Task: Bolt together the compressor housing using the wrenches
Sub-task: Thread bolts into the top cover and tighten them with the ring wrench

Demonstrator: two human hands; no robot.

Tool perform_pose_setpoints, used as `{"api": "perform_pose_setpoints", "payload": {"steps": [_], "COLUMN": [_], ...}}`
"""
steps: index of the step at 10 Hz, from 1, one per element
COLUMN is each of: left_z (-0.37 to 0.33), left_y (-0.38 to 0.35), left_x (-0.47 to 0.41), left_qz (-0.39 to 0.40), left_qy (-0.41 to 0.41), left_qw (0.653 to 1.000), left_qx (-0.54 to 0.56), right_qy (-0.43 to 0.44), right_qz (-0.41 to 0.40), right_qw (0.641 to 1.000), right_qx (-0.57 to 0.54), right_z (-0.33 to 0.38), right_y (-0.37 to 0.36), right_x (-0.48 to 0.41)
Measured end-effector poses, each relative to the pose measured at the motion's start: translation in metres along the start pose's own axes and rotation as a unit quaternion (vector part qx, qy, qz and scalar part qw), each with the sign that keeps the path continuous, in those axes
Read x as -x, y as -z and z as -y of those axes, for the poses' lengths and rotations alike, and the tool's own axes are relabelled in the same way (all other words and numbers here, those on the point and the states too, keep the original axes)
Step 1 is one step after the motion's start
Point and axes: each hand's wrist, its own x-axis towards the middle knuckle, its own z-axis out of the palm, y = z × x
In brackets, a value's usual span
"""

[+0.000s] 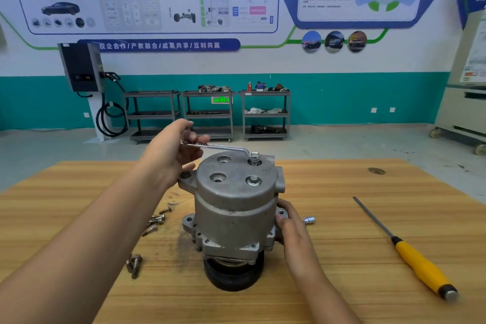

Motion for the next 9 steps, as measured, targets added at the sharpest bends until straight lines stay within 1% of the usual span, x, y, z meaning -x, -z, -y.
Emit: {"api": "perform_pose_setpoints", "payload": {"steps": [1, 2, 3, 4, 5, 6, 7, 8, 9], "left_z": [-0.009, -0.014, -0.021, -0.026, -0.022, -0.015, -0.005, 0.007, 0.009], "left_y": [-0.013, -0.03, -0.05, -0.077, -0.104, -0.121, -0.13, -0.132, -0.123], "left_x": [-0.025, -0.042, -0.046, -0.042, -0.036, -0.024, 0.01, 0.024, 0.039], "left_qz": [0.026, 0.032, 0.012, 0.008, 0.077, 0.132, 0.174, 0.21, 0.217], "left_qy": [0.07, 0.096, 0.086, -0.049, -0.099, -0.102, -0.14, -0.19, -0.243], "left_qw": [0.994, 0.971, 0.941, 0.79, 0.732, 0.752, 0.716, 0.67, 0.604], "left_qx": [-0.085, -0.215, -0.327, -0.611, -0.669, -0.637, -0.662, -0.686, -0.727], "right_qy": [-0.002, -0.004, -0.005, -0.007, -0.005, -0.001, -0.002, -0.005, -0.004], "right_qz": [0.009, 0.01, 0.017, 0.02, 0.019, 0.018, 0.014, 0.021, 0.02], "right_qw": [1.0, 1.0, 0.999, 0.999, 0.999, 0.999, 0.999, 0.999, 0.999], "right_qx": [0.015, 0.021, 0.026, 0.029, 0.034, 0.037, 0.04, 0.033, 0.028], "right_z": [0.0, -0.004, -0.005, -0.005, -0.005, -0.005, -0.003, -0.001, 0.001], "right_y": [0.001, 0.003, 0.004, 0.005, 0.004, 0.004, 0.004, 0.003, 0.003], "right_x": [-0.001, -0.002, -0.004, -0.004, -0.004, -0.003, -0.003, -0.004, -0.003]}}
